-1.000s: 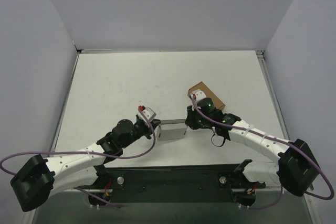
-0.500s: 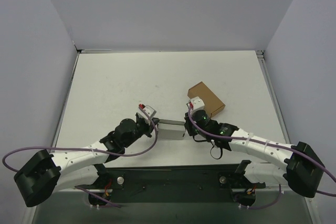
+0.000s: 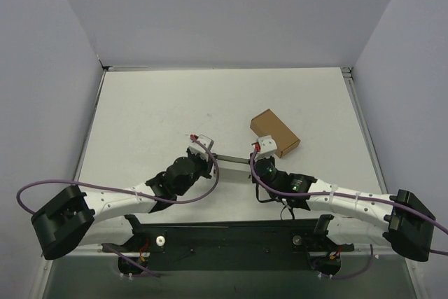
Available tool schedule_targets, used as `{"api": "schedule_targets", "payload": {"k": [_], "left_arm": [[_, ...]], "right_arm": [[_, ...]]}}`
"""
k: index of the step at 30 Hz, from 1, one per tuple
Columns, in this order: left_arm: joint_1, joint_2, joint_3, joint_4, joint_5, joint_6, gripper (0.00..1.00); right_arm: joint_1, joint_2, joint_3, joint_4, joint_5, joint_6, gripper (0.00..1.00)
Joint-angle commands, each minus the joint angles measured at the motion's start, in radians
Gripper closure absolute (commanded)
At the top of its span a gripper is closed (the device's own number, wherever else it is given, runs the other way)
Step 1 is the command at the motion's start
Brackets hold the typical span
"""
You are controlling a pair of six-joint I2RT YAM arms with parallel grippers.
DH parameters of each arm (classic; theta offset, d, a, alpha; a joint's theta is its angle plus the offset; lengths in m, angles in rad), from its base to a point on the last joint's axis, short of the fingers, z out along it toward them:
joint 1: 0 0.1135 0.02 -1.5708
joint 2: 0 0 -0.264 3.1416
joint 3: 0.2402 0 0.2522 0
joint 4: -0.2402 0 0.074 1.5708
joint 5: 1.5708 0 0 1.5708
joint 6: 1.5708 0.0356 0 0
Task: Fold the paper box
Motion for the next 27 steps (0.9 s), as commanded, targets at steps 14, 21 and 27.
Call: {"api": "schedule_targets", "payload": {"k": [14,21,27], "left_arm": [[-0.163,0.253,0.046,0.408,-0.275,-0.098,1.0],[-0.208,0.304,-0.012,0.542,-0.269,-0.073,1.0],[-0.241,0.391,-0.051,0.714,-0.273,-0.044,1.0]], "right_arm": [[0.068,0.101,0.035,0.288,0.247,-0.023,1.0],[0.068,0.103,0.009,0.281,0.254,0.026,1.0],[0.069,0.095,-0.04,0.288,0.253,0.087,1.0]]}}
